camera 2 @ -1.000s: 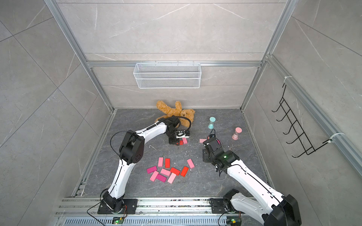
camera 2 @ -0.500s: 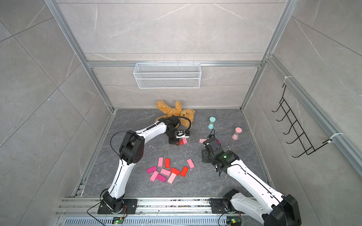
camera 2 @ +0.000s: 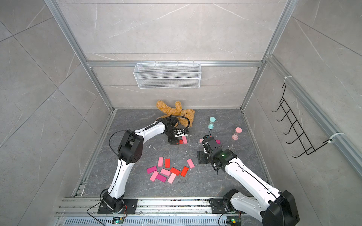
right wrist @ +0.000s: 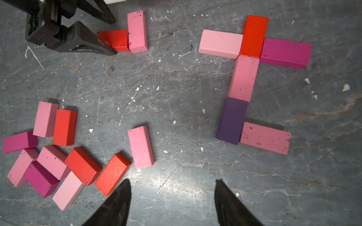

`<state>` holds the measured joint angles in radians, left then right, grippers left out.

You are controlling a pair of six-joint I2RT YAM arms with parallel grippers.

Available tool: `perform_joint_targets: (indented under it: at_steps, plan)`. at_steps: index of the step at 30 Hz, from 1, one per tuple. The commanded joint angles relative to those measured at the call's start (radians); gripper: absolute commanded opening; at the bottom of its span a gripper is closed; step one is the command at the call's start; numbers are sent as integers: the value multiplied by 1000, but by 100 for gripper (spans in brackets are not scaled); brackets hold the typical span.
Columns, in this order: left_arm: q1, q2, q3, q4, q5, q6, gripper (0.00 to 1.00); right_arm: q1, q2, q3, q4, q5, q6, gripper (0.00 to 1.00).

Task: Assemble the letter t with building blocks
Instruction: Assemble the building block at the center of the board.

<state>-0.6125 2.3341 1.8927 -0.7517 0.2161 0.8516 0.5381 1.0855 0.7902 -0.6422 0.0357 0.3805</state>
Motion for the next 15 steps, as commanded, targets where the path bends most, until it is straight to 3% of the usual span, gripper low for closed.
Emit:
perform_joint_targets:
  at_steps: [1, 8, 15]
  plan:
    - [7, -77, -32, -15, 22, -9, 58, -1, 32, -3, 14, -76, -33, 68]
    - [7, -247, -119, 49, 106, -64, 59, 8, 102, 3, 39, -149, -43, 68]
    - [9, -472, -272, 252, 64, -225, 59, 49, 179, 6, 65, -159, -42, 66]
